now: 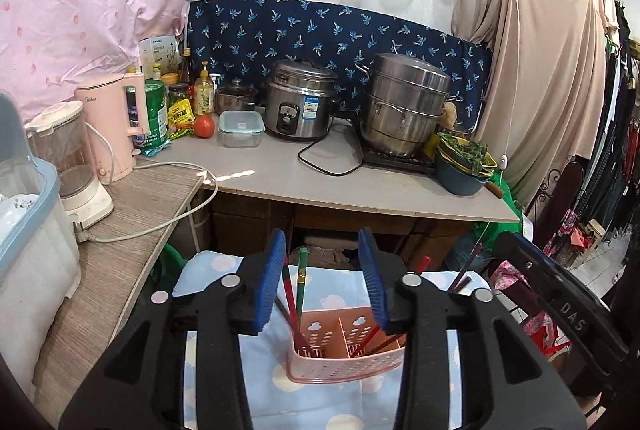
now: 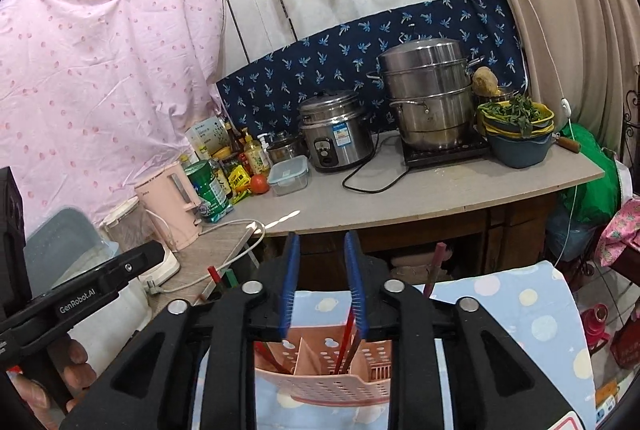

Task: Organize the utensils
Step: 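Lower both chopsticks into the pink basket and open both tools, then move both open tools back over the remaining chopsticks and spoon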

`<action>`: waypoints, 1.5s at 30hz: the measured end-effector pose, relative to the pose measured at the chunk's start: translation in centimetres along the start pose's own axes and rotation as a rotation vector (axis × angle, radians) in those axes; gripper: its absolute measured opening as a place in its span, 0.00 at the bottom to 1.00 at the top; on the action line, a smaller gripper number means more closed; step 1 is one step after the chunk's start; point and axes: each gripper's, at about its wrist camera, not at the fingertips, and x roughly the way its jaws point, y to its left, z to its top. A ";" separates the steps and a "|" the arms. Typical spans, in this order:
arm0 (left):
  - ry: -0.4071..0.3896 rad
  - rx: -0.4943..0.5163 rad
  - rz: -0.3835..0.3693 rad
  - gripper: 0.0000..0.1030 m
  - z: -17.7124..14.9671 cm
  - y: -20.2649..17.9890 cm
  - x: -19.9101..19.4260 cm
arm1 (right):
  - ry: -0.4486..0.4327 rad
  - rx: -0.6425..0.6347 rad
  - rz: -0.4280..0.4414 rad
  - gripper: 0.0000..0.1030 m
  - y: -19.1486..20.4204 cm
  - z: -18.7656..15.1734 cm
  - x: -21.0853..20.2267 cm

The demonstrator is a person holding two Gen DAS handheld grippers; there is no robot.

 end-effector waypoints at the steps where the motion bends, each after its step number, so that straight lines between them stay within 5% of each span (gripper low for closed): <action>1: -0.001 -0.001 0.003 0.39 0.0 0.0 -0.2 | -0.004 -0.001 0.001 0.26 0.0 0.1 -0.4; 5: -0.017 -0.003 0.021 0.55 -0.2 0.1 -1.8 | -0.012 -0.006 0.001 0.34 0.3 0.1 -2.4; 12: -0.022 0.017 0.051 0.61 -1.6 -0.1 -5.4 | -0.012 -0.014 0.004 0.45 1.0 -1.4 -7.0; 31: 0.062 0.044 0.050 0.62 -13.6 1.1 -13.0 | 0.117 -0.054 -0.050 0.47 1.7 -14.6 -17.0; 45: 0.256 0.010 0.047 0.62 -24.3 2.9 -13.8 | 0.262 -0.071 -0.130 0.47 1.1 -24.8 -19.5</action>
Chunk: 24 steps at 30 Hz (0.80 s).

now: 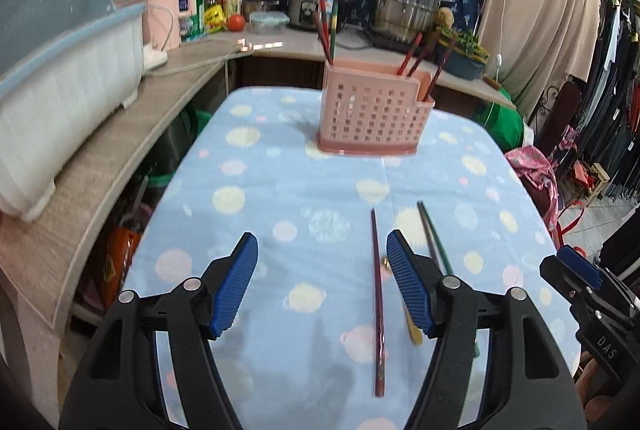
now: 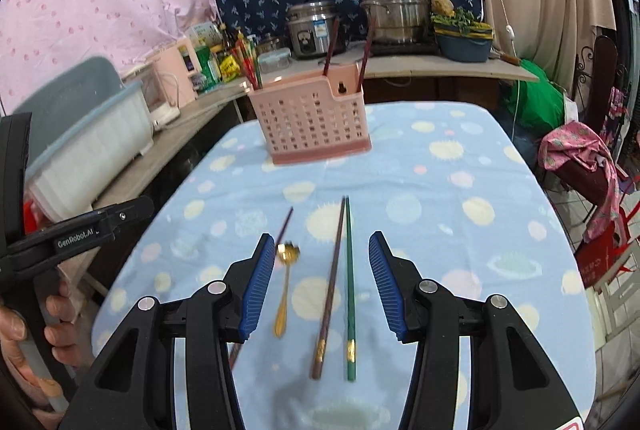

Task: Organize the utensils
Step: 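Move both open tools back over the remaining chopsticks and spoon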

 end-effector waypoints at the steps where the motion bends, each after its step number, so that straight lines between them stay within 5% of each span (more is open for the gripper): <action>1: 0.011 -0.004 -0.002 0.62 -0.6 0.1 0.2 | 0.012 -0.001 -0.003 0.47 0.0 -0.7 0.2; 9: 0.094 0.003 0.003 0.62 -5.2 0.2 1.7 | 0.101 -0.034 -0.016 0.45 0.9 -5.5 1.5; 24: 0.177 0.066 0.001 0.62 -9.9 -1.8 3.4 | 0.198 -0.028 -0.030 0.35 1.0 -8.9 4.5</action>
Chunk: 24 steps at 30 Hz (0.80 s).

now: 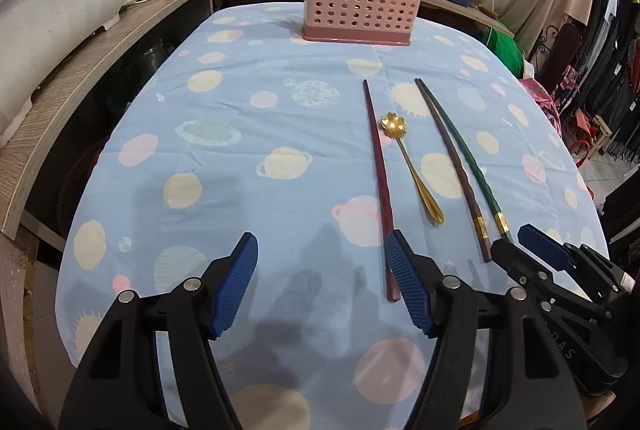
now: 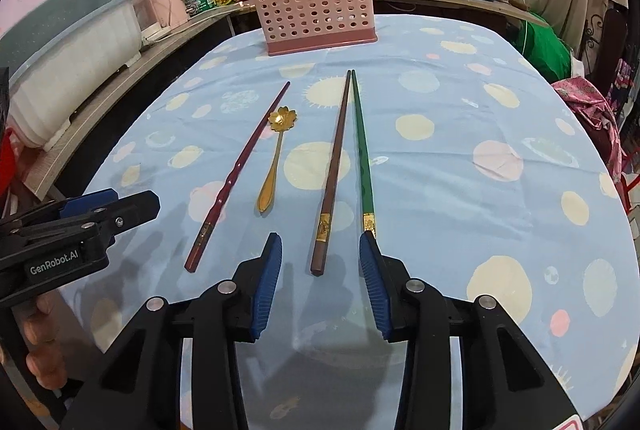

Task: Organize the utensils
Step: 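Move both open tools back over the remaining chopsticks and spoon, then grasp the carved dark-red chopstick with the left tool while the right tool grasps a brown chopstick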

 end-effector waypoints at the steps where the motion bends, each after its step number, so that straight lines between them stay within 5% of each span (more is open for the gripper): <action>1: 0.002 0.004 -0.002 0.62 -0.1 -0.2 0.0 | 0.005 0.002 0.001 0.33 -0.1 -0.1 0.2; 6: 0.015 0.027 -0.013 0.62 -0.6 -1.0 0.5 | 0.030 0.009 0.011 0.21 -0.3 -0.4 0.9; 24: 0.071 0.056 -0.025 0.58 -1.6 -2.2 2.4 | 0.025 0.008 0.009 0.10 -0.3 -0.6 1.7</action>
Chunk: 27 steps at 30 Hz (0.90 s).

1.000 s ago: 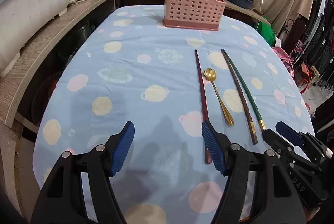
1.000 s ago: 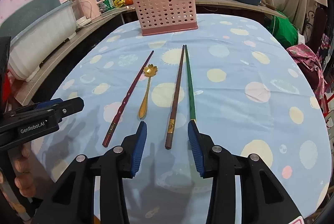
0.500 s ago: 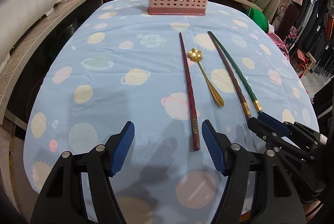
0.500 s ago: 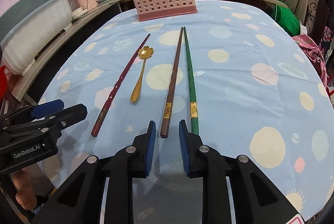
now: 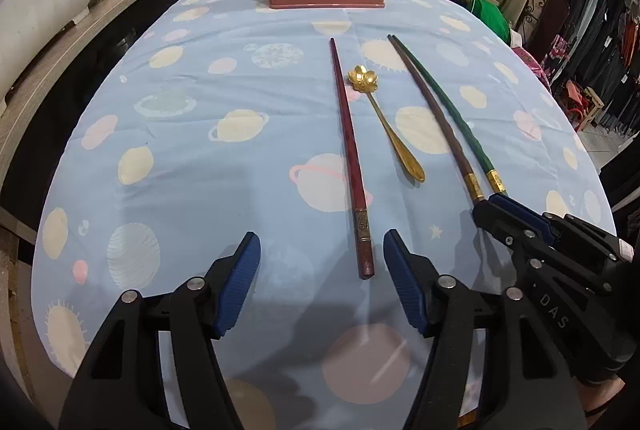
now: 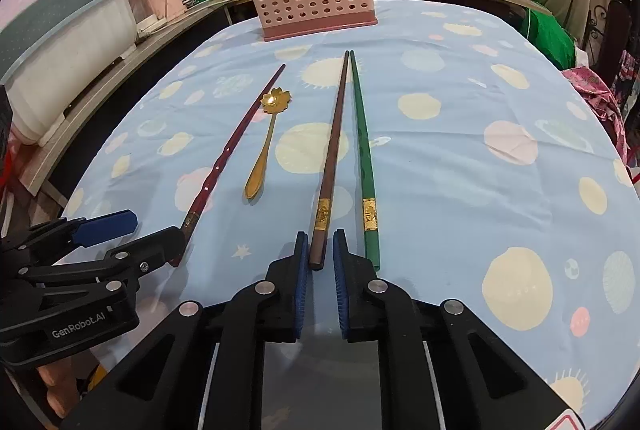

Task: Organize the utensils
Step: 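Grasp the carved dark-red chopstick with the left tool while the right tool grasps a brown chopstick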

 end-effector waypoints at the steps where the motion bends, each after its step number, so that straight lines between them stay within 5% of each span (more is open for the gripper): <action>1: 0.002 -0.002 0.001 0.57 0.0 0.0 0.1 | -0.001 -0.001 -0.002 0.10 0.0 0.0 0.0; 12: -0.003 0.014 0.030 0.44 -0.1 -0.3 0.6 | -0.006 -0.003 -0.004 0.09 -0.1 0.0 0.0; 18: -0.005 0.016 0.050 0.30 0.0 -0.4 0.6 | -0.005 -0.001 -0.003 0.09 -0.1 0.0 0.0; 23: -0.004 0.018 0.045 0.09 0.1 -0.4 0.6 | -0.004 -0.001 -0.003 0.08 -0.1 0.0 0.0; 27: 0.005 0.012 0.026 0.08 0.2 -0.1 0.6 | -0.003 0.001 -0.001 0.08 -0.1 -0.1 -0.1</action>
